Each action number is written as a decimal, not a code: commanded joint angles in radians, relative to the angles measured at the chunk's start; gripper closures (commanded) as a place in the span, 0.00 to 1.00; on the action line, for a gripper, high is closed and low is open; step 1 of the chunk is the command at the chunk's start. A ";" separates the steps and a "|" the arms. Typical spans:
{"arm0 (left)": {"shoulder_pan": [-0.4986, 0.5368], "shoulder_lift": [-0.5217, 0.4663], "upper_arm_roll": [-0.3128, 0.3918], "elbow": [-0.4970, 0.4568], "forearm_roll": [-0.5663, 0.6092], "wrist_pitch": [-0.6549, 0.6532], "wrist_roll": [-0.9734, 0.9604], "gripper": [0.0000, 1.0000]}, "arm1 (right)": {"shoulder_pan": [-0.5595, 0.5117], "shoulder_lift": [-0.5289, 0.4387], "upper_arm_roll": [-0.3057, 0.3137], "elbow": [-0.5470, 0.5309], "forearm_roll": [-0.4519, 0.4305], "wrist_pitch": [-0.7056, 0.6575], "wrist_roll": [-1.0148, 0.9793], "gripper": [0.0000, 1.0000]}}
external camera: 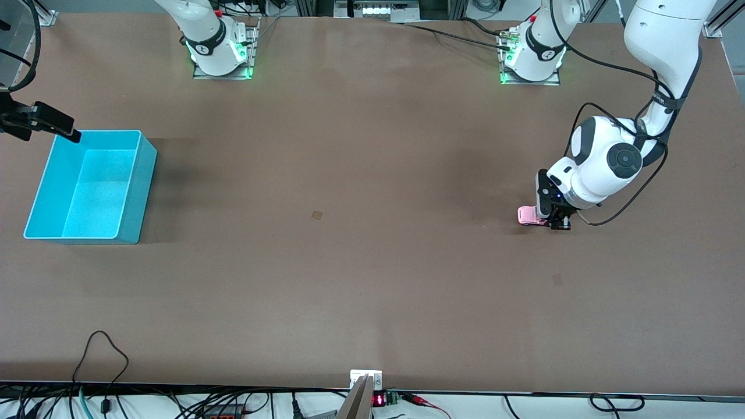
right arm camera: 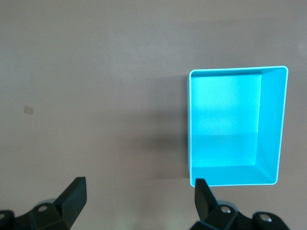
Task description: Wind and store pink jeep toy
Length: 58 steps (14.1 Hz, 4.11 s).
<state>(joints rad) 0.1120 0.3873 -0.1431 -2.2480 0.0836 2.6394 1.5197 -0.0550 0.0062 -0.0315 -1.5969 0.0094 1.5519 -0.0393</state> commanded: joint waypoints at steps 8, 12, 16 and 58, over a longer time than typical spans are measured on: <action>0.074 0.088 0.013 0.031 0.022 -0.001 0.047 0.63 | -0.008 0.003 0.005 0.011 -0.003 -0.009 -0.001 0.00; 0.130 0.102 0.016 0.044 0.037 -0.003 0.083 0.63 | -0.008 0.003 0.005 0.011 -0.003 -0.010 -0.001 0.00; 0.167 0.125 0.026 0.062 0.050 -0.004 0.100 0.64 | -0.008 0.003 0.005 0.011 -0.003 -0.012 -0.001 0.00; 0.272 -0.064 -0.187 0.360 0.105 -0.582 0.178 0.00 | -0.009 0.003 0.005 0.011 -0.002 -0.013 -0.001 0.00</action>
<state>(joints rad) 0.4030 0.3315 -0.3306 -1.8871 0.1923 2.0590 1.6956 -0.0551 0.0068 -0.0315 -1.5969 0.0094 1.5512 -0.0393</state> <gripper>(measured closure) 0.000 0.000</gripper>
